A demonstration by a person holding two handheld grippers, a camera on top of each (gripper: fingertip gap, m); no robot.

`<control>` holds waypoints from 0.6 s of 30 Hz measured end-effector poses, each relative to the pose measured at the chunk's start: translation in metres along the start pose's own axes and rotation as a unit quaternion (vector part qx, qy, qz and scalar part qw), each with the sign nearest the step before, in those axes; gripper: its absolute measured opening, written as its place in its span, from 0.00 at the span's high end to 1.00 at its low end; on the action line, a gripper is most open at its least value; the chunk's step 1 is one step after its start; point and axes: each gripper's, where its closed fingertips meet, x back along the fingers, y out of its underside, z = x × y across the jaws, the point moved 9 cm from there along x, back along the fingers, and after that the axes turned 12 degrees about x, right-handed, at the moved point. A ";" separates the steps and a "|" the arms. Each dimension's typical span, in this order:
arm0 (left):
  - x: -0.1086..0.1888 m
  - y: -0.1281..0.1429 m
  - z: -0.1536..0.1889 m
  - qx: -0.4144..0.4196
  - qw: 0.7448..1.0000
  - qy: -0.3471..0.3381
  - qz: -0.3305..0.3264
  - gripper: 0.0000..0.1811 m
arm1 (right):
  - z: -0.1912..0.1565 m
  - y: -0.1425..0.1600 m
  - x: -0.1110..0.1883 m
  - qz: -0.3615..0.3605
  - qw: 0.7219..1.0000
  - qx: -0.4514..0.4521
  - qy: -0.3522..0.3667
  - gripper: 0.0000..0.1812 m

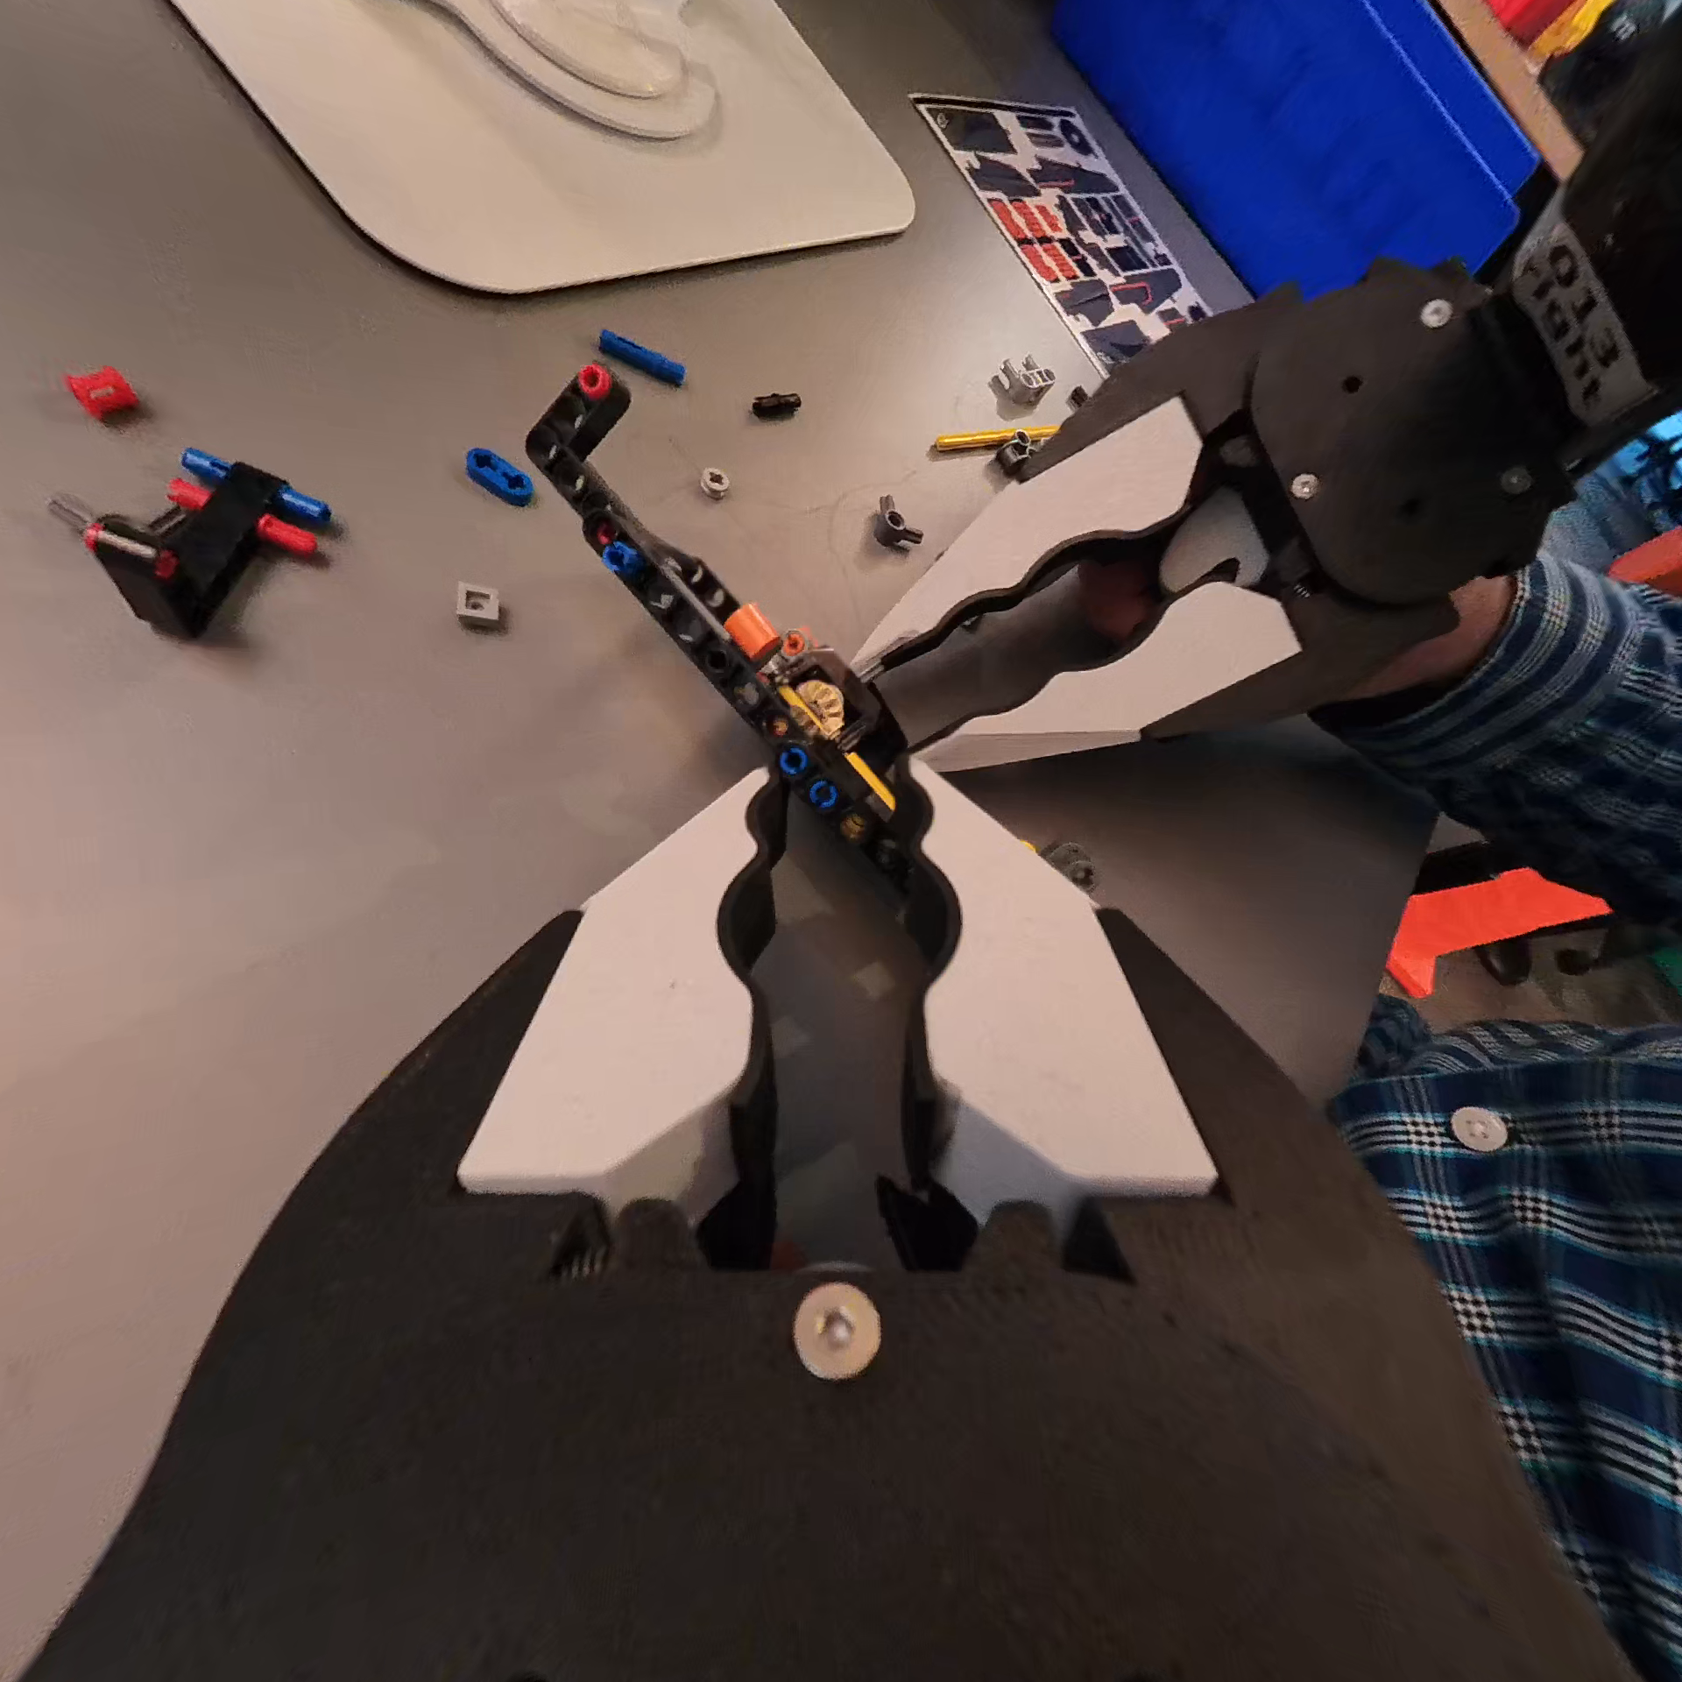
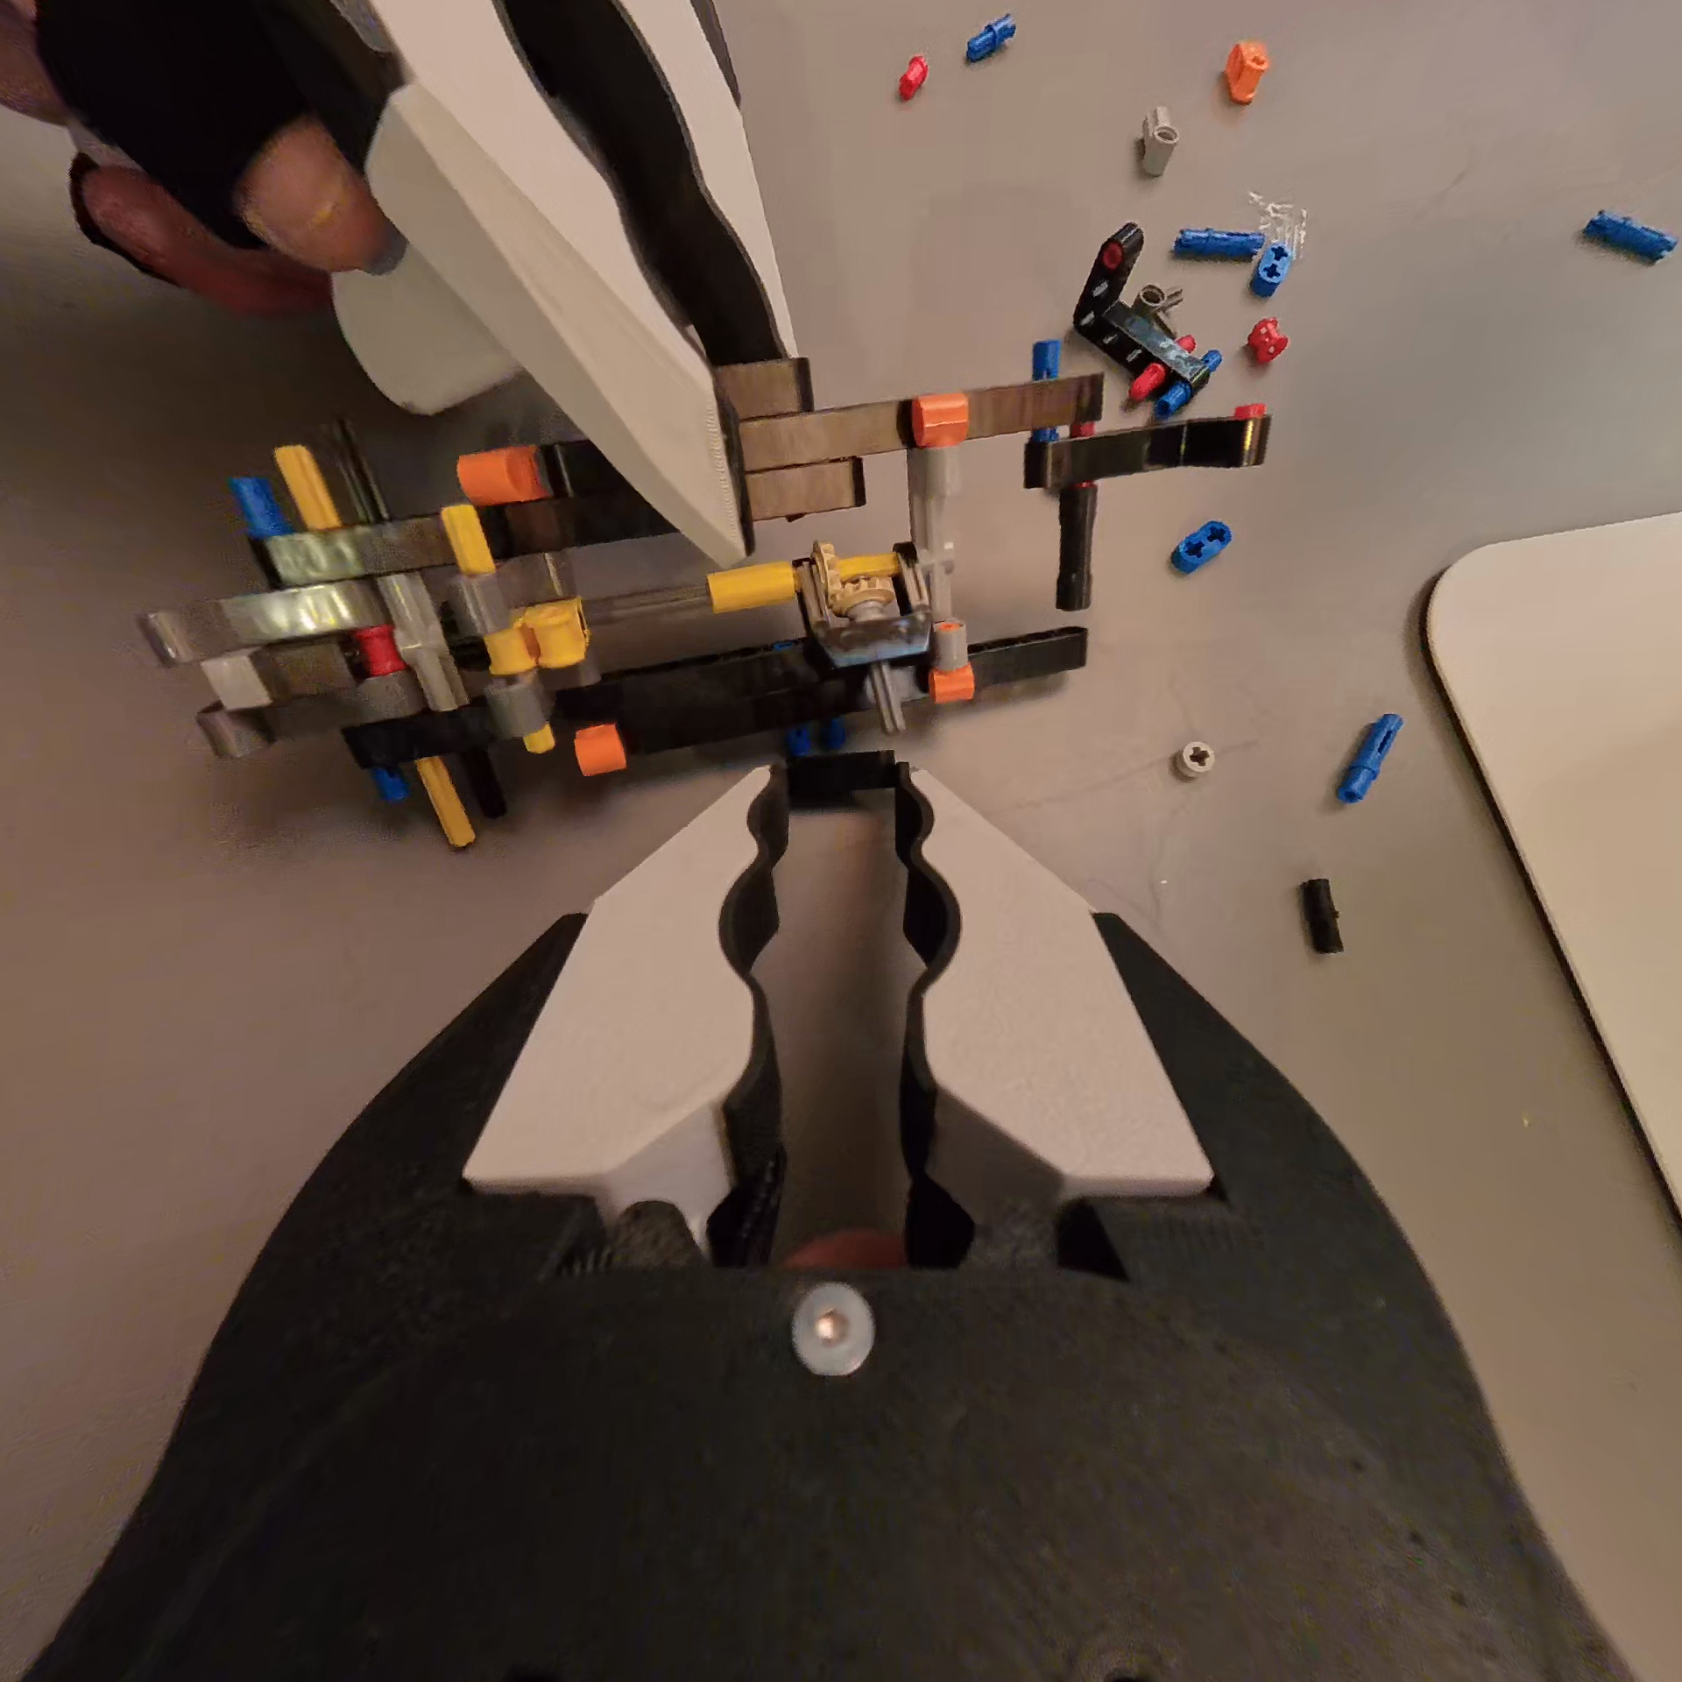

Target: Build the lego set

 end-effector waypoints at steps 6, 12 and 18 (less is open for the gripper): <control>0.002 0.001 -0.005 0.019 1.000 0.016 0.005 0.90 | -0.001 0.000 0.000 0.003 1.000 0.005 -0.016 0.89; 0.002 0.001 -0.008 0.035 0.999 0.028 0.012 0.91 | -0.001 -0.001 0.001 0.009 1.000 0.009 -0.025 0.89; 0.004 -0.001 -0.008 0.036 0.999 0.030 0.018 0.92 | 0.002 0.000 0.005 0.025 0.999 -0.006 -0.028 0.89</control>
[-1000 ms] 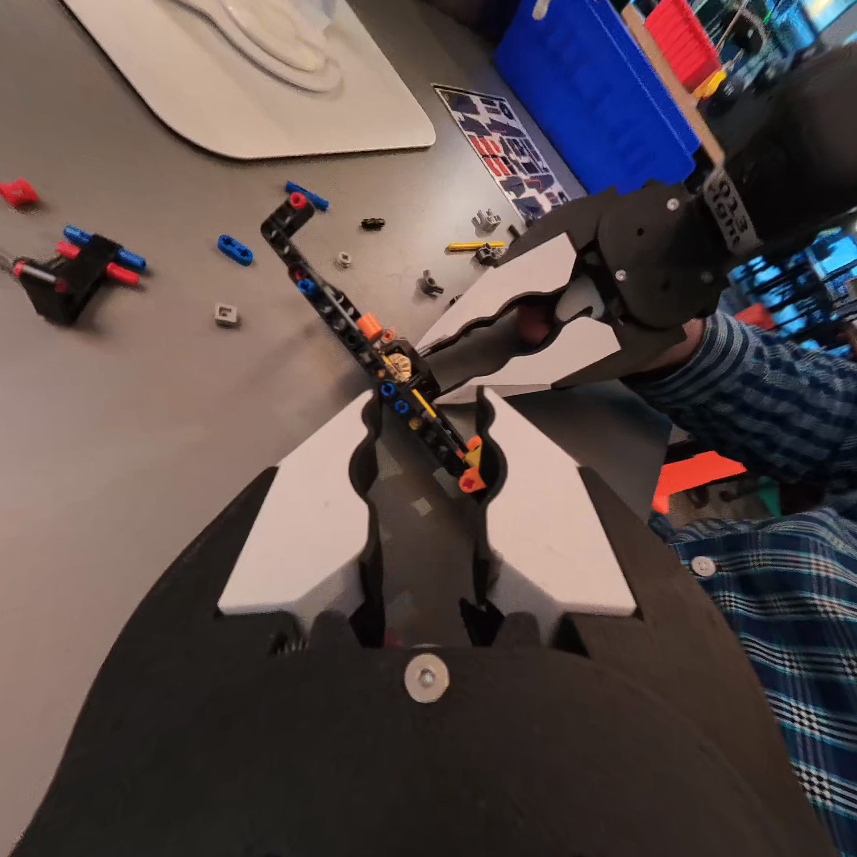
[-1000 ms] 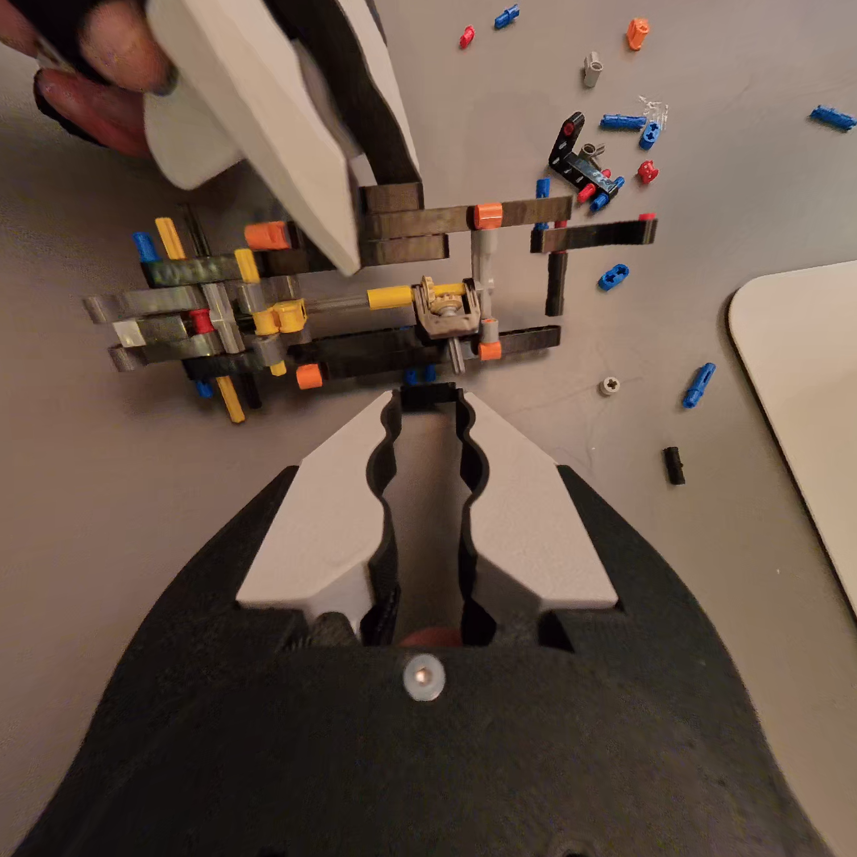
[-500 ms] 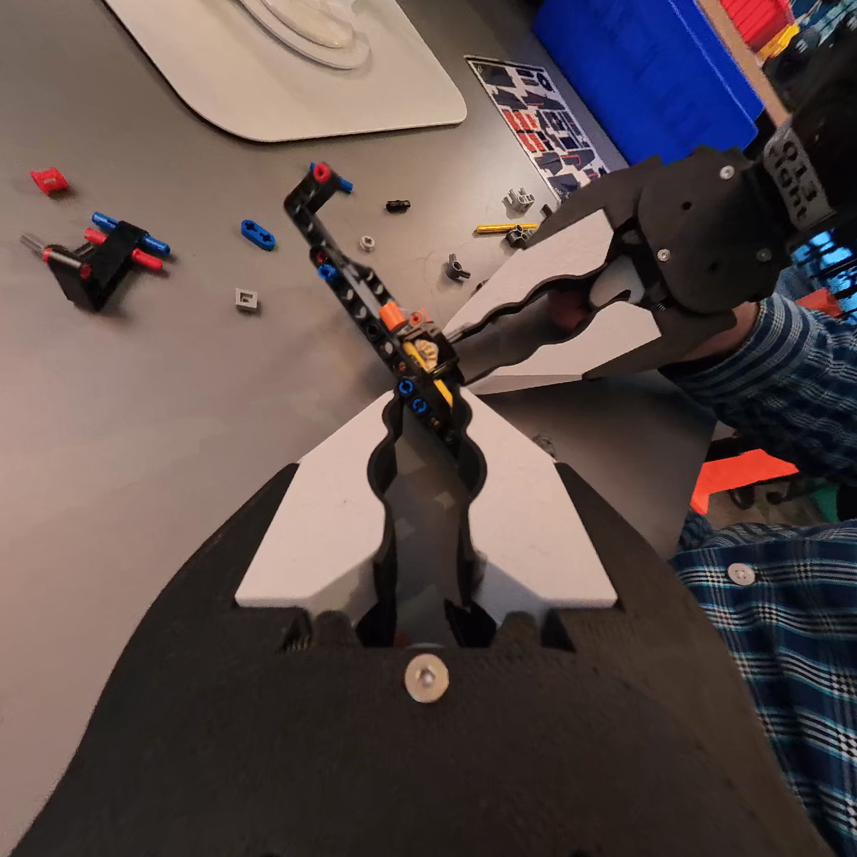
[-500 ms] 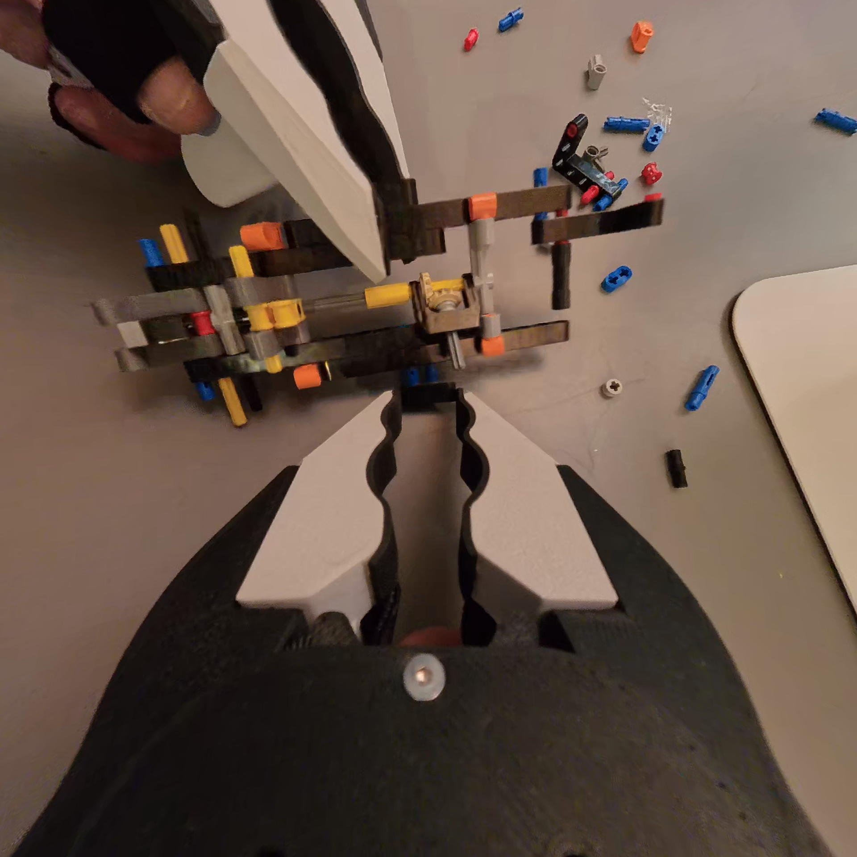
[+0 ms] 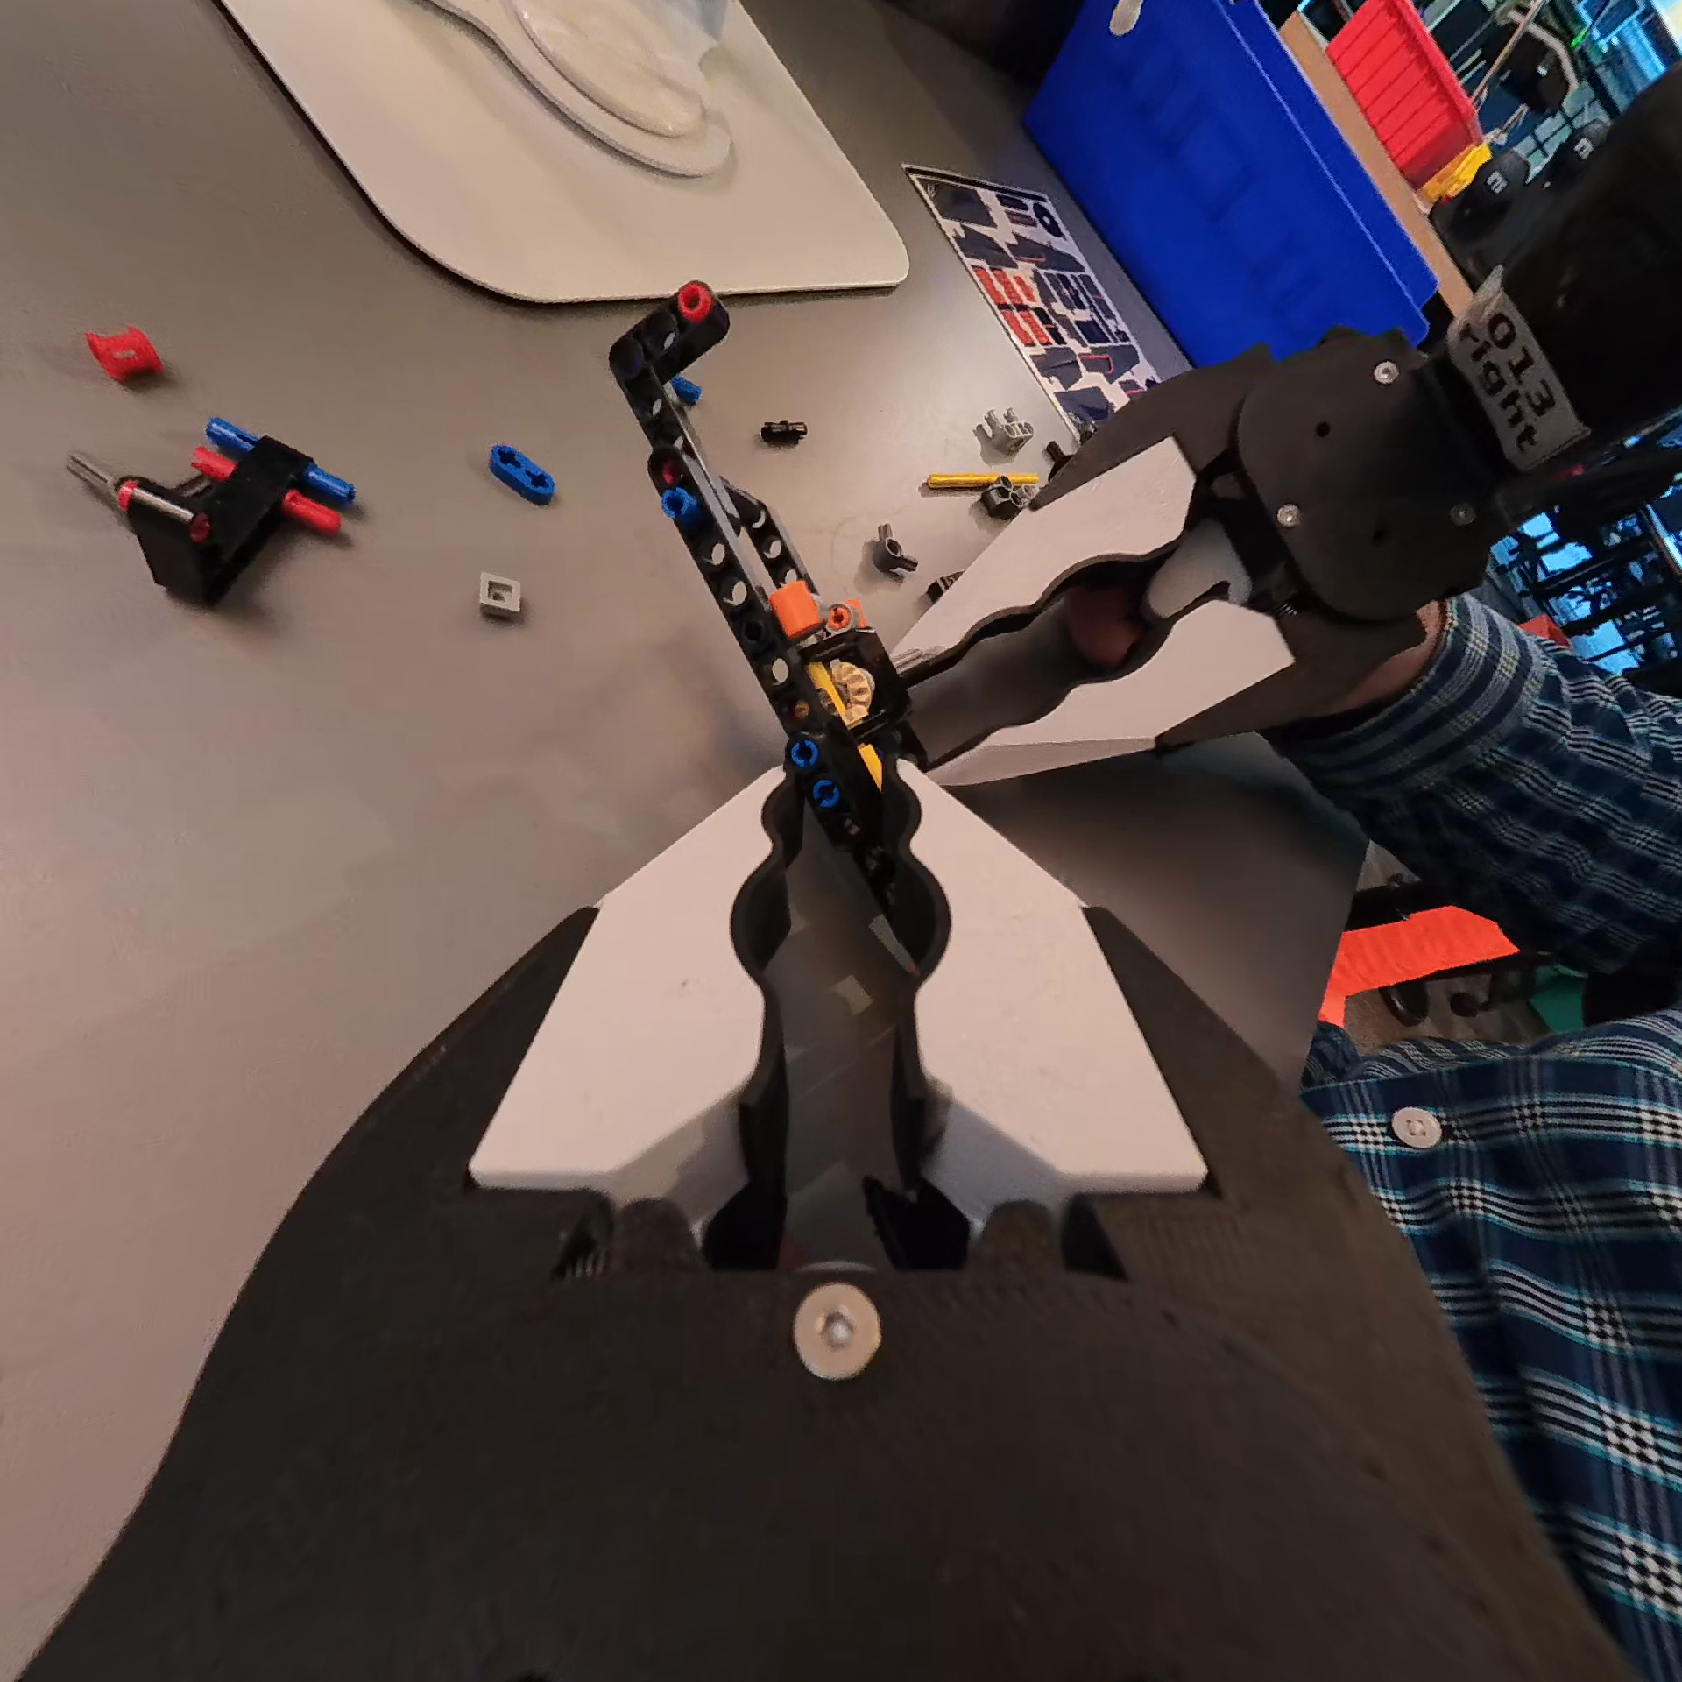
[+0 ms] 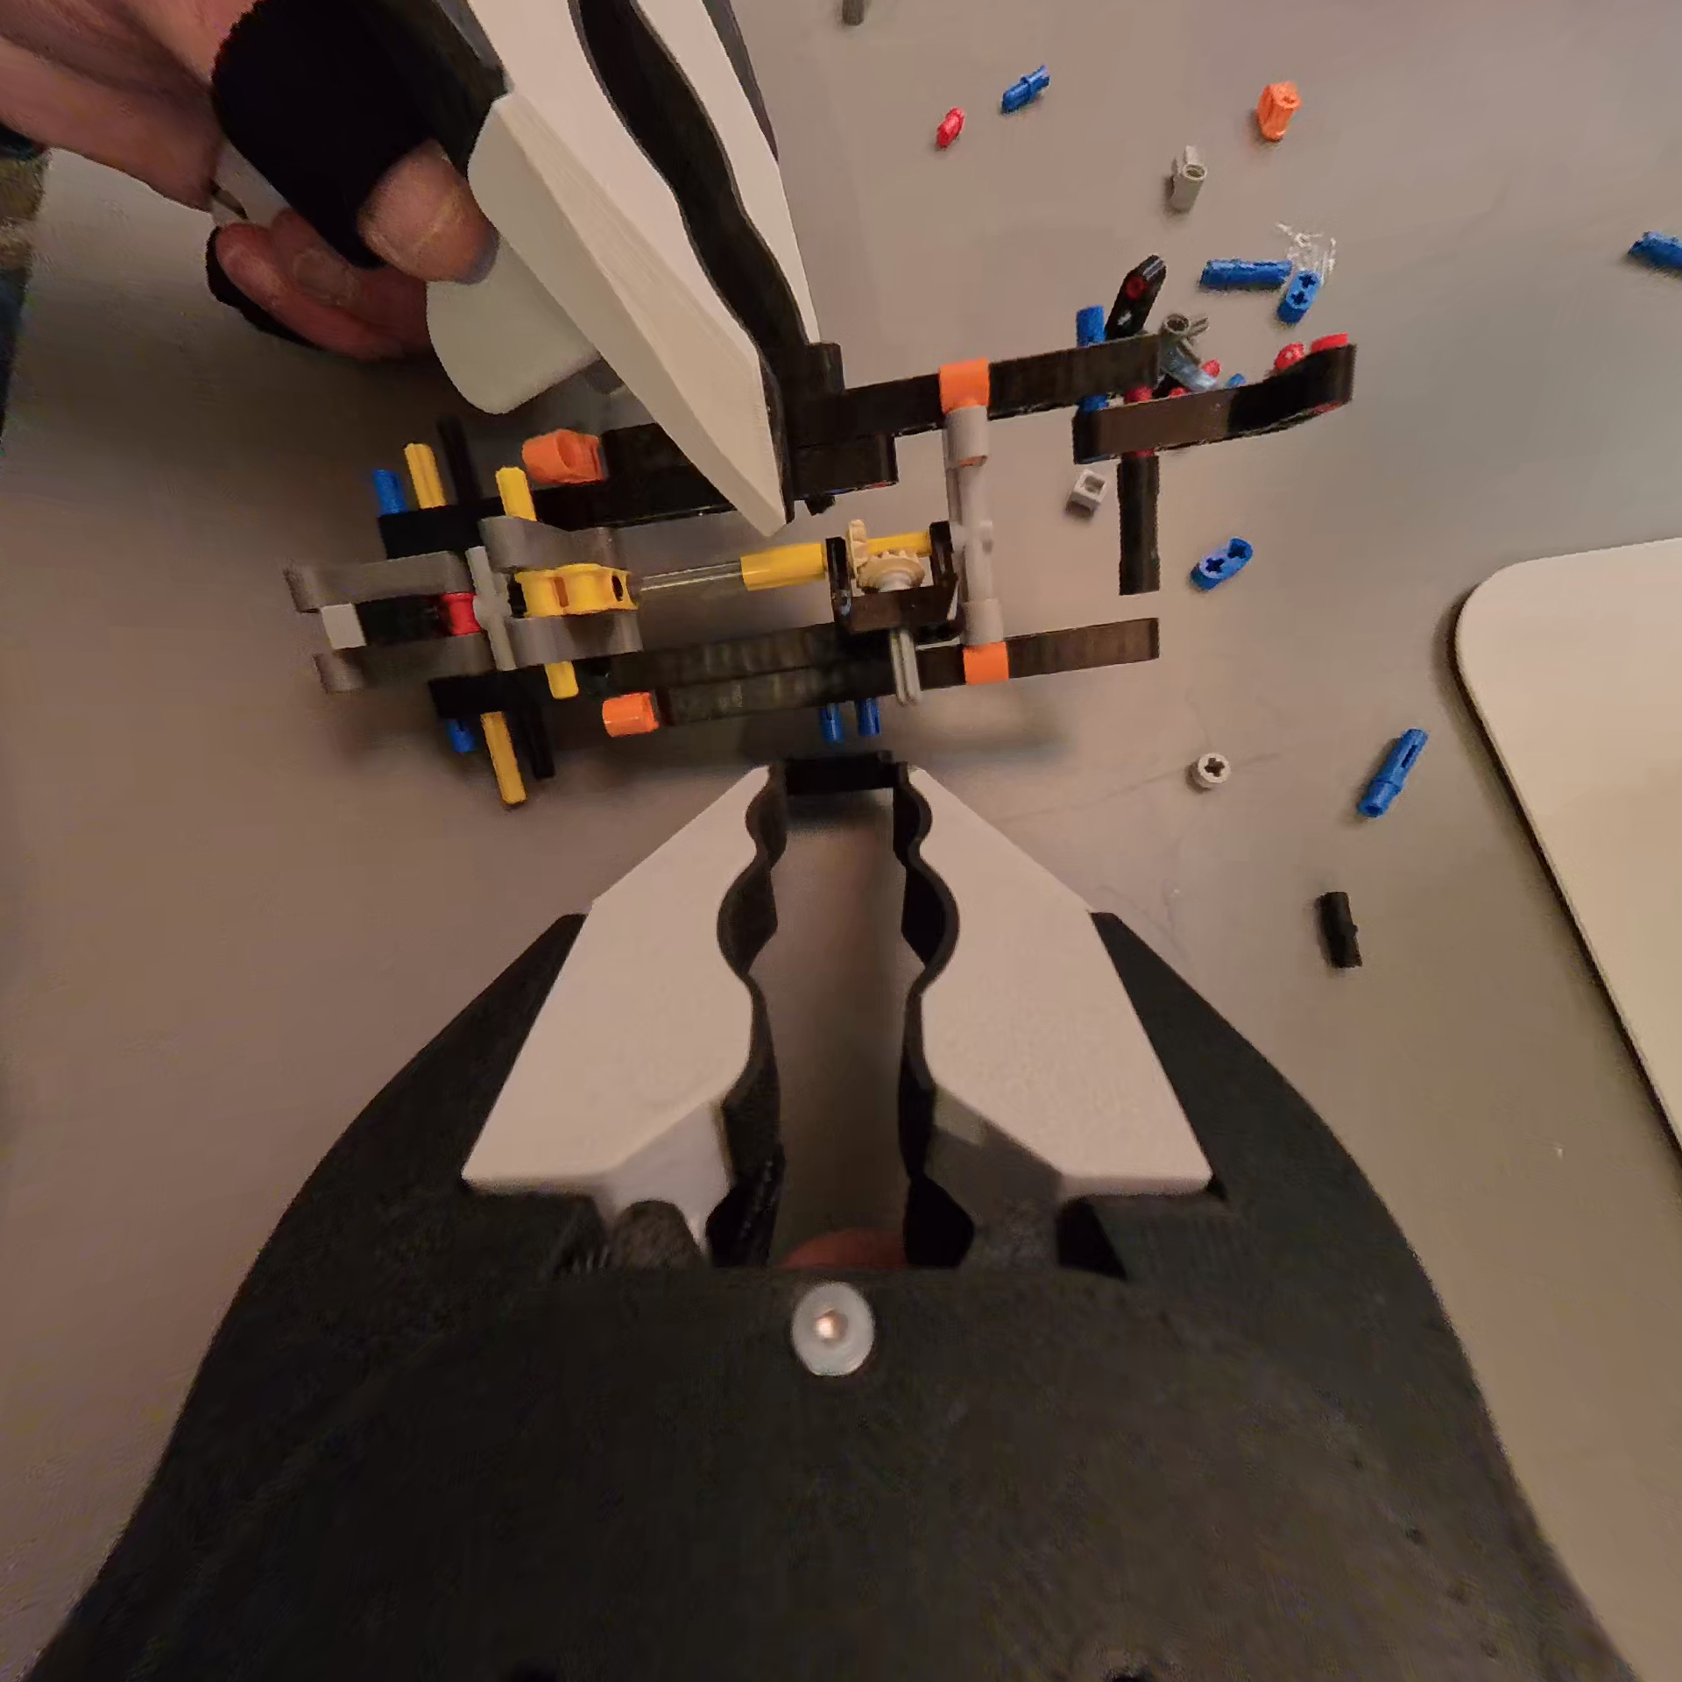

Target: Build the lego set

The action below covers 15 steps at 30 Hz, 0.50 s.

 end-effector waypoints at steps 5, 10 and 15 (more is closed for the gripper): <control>0.000 -0.001 0.001 -0.002 1.000 -0.001 0.001 0.92 | -0.001 -0.003 0.000 0.004 1.000 0.011 0.004 0.89; 0.000 0.000 -0.001 0.008 1.000 0.002 0.001 0.92 | -0.003 -0.004 -0.004 -0.004 1.000 0.025 0.014 0.89; 0.000 0.000 -0.006 0.036 0.999 0.016 0.003 0.93 | -0.002 -0.005 -0.005 -0.002 0.999 0.030 0.015 0.89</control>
